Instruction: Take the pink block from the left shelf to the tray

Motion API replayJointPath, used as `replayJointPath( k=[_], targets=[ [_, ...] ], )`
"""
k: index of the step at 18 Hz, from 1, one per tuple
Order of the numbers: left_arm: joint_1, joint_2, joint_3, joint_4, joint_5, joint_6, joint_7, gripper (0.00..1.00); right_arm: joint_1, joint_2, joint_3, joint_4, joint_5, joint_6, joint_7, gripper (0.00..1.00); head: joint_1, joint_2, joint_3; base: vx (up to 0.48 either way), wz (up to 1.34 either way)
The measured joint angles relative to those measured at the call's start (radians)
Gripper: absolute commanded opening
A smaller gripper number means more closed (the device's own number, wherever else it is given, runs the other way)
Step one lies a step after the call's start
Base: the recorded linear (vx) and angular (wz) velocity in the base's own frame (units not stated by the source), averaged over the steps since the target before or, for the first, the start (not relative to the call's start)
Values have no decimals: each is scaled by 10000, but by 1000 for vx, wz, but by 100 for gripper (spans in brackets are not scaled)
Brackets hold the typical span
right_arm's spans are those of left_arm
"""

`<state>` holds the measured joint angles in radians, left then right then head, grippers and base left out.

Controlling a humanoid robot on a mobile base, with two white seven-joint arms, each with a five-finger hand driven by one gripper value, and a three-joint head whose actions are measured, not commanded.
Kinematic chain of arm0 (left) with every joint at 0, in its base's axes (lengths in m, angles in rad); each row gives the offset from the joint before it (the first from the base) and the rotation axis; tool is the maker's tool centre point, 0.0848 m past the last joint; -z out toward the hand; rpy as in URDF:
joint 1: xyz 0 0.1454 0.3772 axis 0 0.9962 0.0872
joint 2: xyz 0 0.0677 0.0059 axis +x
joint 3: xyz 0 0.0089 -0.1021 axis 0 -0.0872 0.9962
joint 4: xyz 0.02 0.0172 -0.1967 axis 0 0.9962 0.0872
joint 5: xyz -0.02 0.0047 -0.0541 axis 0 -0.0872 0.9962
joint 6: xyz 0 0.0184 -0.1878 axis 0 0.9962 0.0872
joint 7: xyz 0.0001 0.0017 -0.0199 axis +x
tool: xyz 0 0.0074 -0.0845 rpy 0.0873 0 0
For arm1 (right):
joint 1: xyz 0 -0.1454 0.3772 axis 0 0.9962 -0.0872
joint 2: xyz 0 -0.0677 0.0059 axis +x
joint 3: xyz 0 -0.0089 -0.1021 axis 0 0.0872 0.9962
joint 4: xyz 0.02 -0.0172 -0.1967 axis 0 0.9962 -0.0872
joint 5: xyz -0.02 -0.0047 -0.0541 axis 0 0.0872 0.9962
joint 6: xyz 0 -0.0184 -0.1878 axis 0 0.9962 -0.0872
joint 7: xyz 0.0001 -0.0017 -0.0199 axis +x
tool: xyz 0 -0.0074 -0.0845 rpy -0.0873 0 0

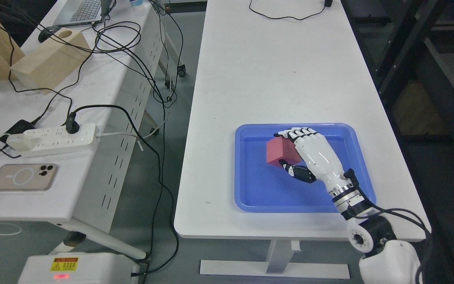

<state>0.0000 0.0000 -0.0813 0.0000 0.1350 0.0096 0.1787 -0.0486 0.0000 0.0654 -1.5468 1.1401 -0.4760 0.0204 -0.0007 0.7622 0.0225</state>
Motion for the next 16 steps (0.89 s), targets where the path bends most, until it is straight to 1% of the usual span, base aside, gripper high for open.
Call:
replayJointPath(
  k=[3, 4, 7, 11, 16],
  targets=[
    [0, 0, 0, 0, 0, 0, 0, 100, -21, 0, -139, 10, -16, 150, -3, 90, 0, 0, 0, 0, 0],
    [0, 0, 0, 0, 0, 0, 0, 100, -35, 0, -188, 13, -28, 304, -21, 99, 0, 0, 0, 0, 0],
    [0, 0, 0, 0, 0, 0, 0, 100, -66, 0, -307, 16, -462, 782, 193, 99, 0, 0, 0, 0, 0],
    [0, 0, 0, 0, 0, 0, 0, 100, -98, 0, -510, 21, -1479, 1105, 1206, 99, 0, 0, 0, 0, 0],
    [0, 0, 0, 0, 0, 0, 0, 100, -91, 0, -865, 25, -2825, 2023, 2418, 99, 0, 0, 0, 0, 0]
  ],
)
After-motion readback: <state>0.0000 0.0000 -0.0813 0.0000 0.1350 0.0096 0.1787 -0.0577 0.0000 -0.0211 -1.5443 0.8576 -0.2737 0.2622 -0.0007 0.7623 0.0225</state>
